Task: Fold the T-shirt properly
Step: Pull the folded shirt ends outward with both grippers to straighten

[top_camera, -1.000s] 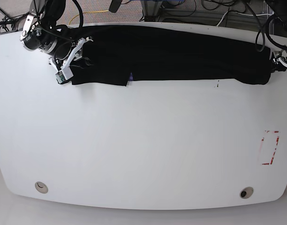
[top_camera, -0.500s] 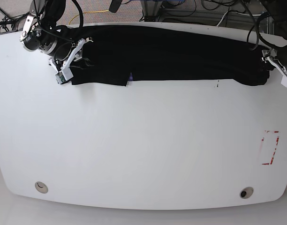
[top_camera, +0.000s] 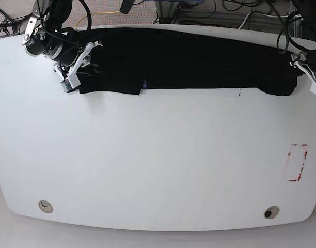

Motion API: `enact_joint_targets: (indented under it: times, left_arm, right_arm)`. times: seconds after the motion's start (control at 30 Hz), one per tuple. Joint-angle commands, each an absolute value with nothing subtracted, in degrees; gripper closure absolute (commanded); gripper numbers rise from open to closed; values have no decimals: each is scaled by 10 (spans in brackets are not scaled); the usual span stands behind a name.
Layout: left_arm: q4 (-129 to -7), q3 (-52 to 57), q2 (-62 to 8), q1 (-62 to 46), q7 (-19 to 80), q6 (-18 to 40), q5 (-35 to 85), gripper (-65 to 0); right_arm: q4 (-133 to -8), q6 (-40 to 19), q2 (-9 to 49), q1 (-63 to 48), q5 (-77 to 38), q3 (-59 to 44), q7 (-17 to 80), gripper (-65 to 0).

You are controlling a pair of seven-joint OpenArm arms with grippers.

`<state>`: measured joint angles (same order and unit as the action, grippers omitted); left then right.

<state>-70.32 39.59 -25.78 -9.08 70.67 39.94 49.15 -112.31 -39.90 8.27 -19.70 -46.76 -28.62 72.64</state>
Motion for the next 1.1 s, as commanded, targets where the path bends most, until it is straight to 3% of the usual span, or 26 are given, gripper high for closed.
enact_joint_targets:
  times: [0.0, 0.03, 0.53, 1.07]
  left_arm:
    - [-717, 395, -266, -93, 717, 400, 484, -51]
    - [-730, 395, -266, -95, 716, 400, 484, 0]
    - [-982, 347, -262, -121, 720, 400, 485, 0]
    - [-1089, 337, -260, -130, 756, 400, 489, 0]
  right_arm:
    - [-1131, -400, 89, -193, -480, -289, 717, -140]
    - [-1131, -400, 89, -193, -480, -289, 717, -140]
    - [-1125, -400, 89, -192, -480, -293, 717, -138]
    - [-899, -400, 123, -175, -480, -289, 646, -138]
